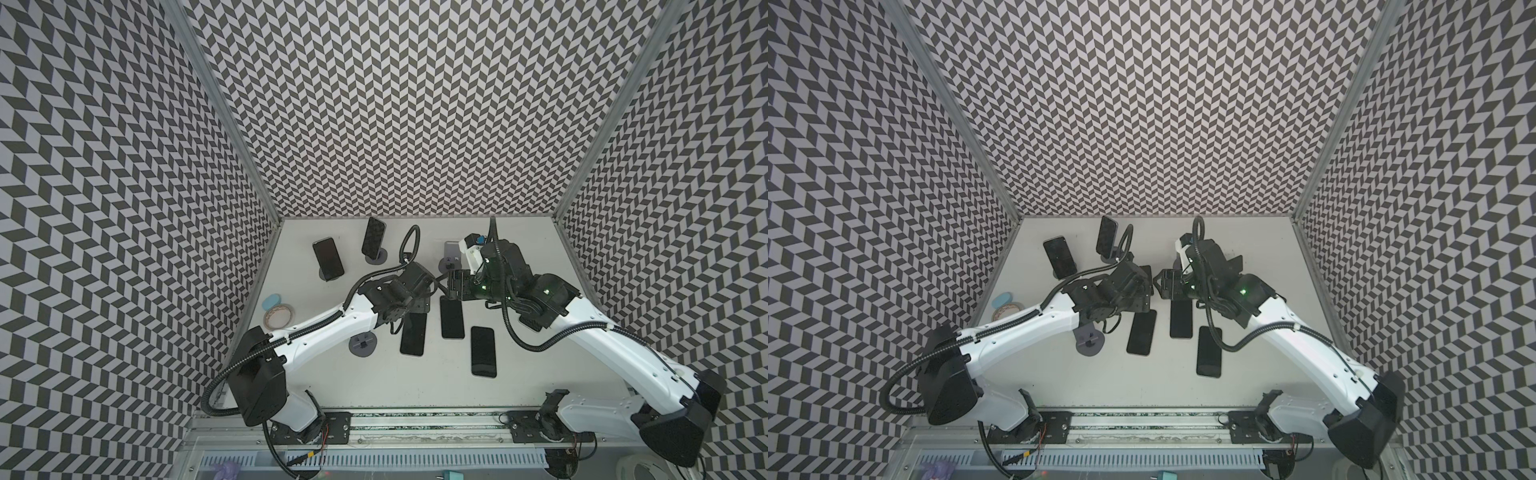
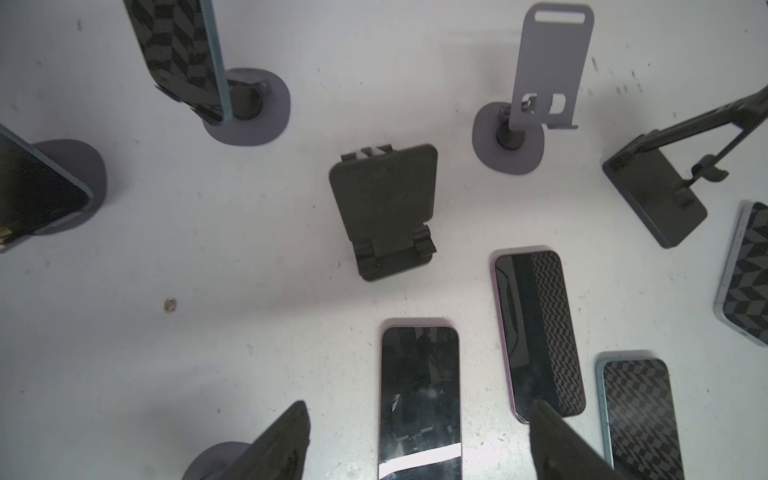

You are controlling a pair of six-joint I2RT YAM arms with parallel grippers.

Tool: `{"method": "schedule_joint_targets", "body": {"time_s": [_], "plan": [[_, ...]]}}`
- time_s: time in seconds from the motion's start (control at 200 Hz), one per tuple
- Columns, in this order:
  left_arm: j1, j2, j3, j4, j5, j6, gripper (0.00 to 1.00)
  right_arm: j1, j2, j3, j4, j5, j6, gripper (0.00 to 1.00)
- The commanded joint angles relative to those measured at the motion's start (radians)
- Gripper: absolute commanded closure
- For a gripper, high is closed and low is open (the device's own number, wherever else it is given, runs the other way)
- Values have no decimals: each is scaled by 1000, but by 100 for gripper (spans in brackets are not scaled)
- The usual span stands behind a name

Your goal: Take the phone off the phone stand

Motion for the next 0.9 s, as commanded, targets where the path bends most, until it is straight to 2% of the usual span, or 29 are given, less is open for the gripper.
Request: {"method": "schedule_joint_targets", "body": {"time_s": [0.0,0.32,0.576,0.731,0.891], "plan": [[38,-49,22,-26,-45,38,17,0,44,55,48,1,-24,28],[113,-165,6,-39,-66,84,18,28,169,147,73,-53,-32,30],[153,-248,-57,-93,-65,45,17,88,252,165,85,-12,-54,29],[154,-288,-80,-166,-66,-45,16,111,306,197,93,-9,-61,29],[147,-313,-100,-326,-58,-256,15,124,343,244,70,-22,-68,29]]}}
